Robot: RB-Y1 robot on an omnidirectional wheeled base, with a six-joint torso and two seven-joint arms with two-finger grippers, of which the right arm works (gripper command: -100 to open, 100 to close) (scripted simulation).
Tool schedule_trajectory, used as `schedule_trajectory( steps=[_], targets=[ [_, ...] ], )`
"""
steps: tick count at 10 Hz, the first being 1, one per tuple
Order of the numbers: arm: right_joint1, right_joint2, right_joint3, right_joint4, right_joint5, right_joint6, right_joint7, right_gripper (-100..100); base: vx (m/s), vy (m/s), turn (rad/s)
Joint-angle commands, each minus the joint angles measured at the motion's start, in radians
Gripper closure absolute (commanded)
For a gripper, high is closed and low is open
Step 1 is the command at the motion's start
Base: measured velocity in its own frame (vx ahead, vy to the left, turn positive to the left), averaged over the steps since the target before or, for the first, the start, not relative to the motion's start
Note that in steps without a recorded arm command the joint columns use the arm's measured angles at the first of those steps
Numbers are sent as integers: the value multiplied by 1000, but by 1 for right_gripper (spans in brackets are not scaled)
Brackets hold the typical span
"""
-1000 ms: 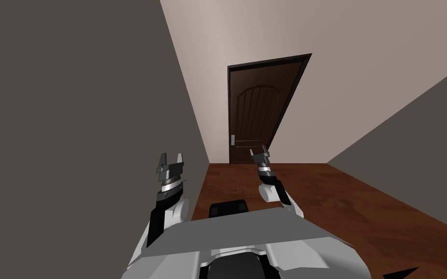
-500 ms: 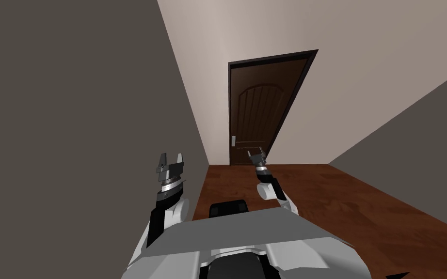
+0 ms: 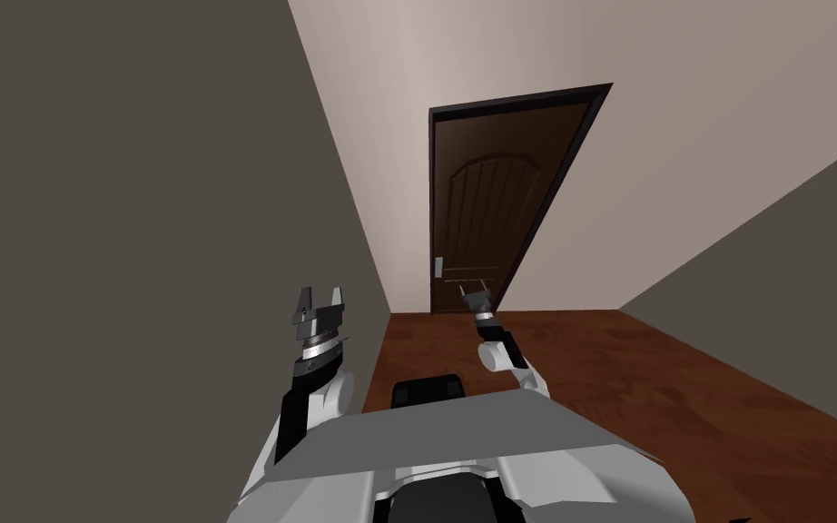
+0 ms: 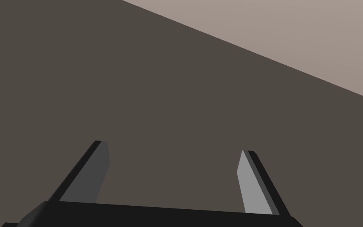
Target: Pull the door open
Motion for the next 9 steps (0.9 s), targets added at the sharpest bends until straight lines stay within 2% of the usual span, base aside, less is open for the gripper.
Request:
schedule_trajectory(
  steps=[1, 2, 5, 6, 9],
  targets=[
    [-13, -9, 8, 26, -30, 8, -28, -100, 113, 10, -21],
    [-28, -18, 18, 56, -62, 14, -58, -100, 148, 34, -32],
    [-49, -33, 32, 100, -110, 23, -101, -100, 118, 31, -18],
    [-63, -42, 41, 129, -141, 29, -129, -100, 121, 13, -26],
    [-83, -55, 55, 171, -186, 38, -170, -100, 121, 39, -20]
  ],
)
